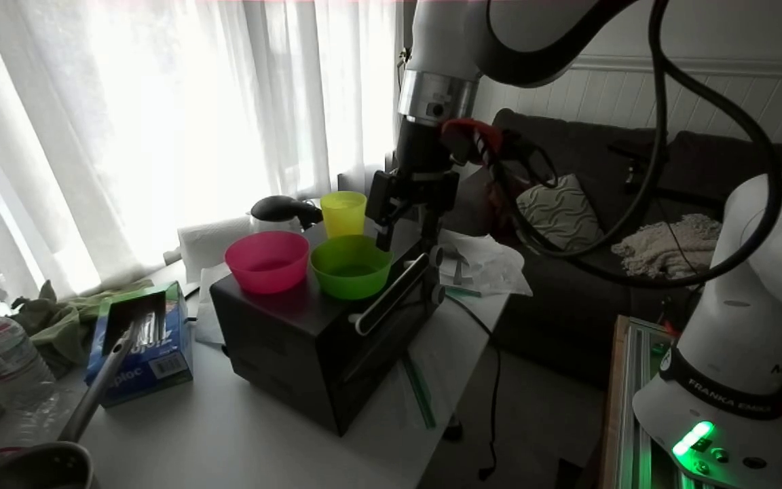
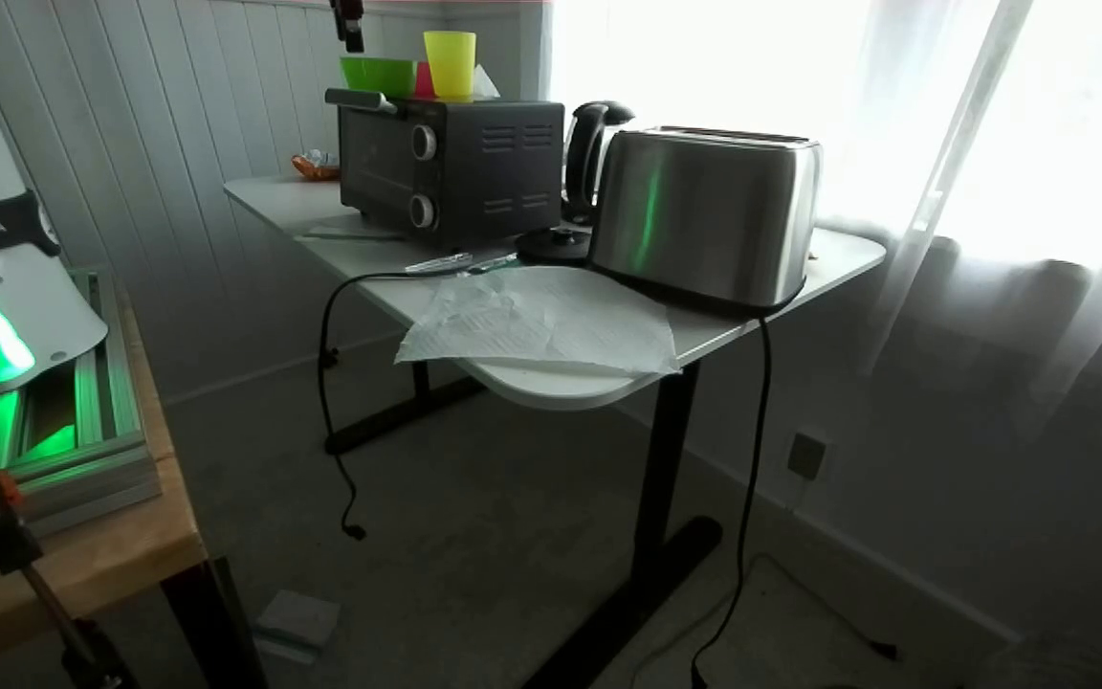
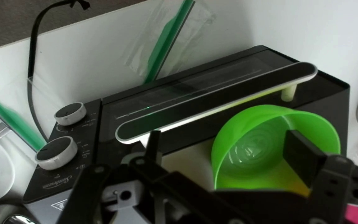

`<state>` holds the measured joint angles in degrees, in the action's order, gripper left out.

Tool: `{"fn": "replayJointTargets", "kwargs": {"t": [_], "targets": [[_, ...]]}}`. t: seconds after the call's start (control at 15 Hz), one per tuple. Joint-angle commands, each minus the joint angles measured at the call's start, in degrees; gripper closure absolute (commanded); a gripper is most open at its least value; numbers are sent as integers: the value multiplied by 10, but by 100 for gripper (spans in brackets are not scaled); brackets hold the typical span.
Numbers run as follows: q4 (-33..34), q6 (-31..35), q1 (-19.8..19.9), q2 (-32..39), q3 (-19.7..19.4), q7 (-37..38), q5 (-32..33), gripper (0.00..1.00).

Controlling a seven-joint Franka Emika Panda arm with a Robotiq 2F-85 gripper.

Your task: Stack the two bowls together then put the yellow cup in the green bowl and place the bowls on the table

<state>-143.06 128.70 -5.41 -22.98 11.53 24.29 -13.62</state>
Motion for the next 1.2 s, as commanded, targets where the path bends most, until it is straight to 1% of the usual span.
{"fn": "replayJointTargets", "kwargs": {"t": [0.0, 0.47, 0.67, 0.87, 1.0, 1.13], "targets": [[1, -1, -2, 0, -2, 1, 1, 0], [1, -1, -2, 0, -2, 2, 1, 0], [4, 10, 7, 9, 12, 45, 14, 0], [8, 15, 21, 15, 28, 116, 37, 0], [10, 15, 23, 18, 31, 149, 42, 0], [10, 15, 19, 22, 27, 161, 38, 0]]}}
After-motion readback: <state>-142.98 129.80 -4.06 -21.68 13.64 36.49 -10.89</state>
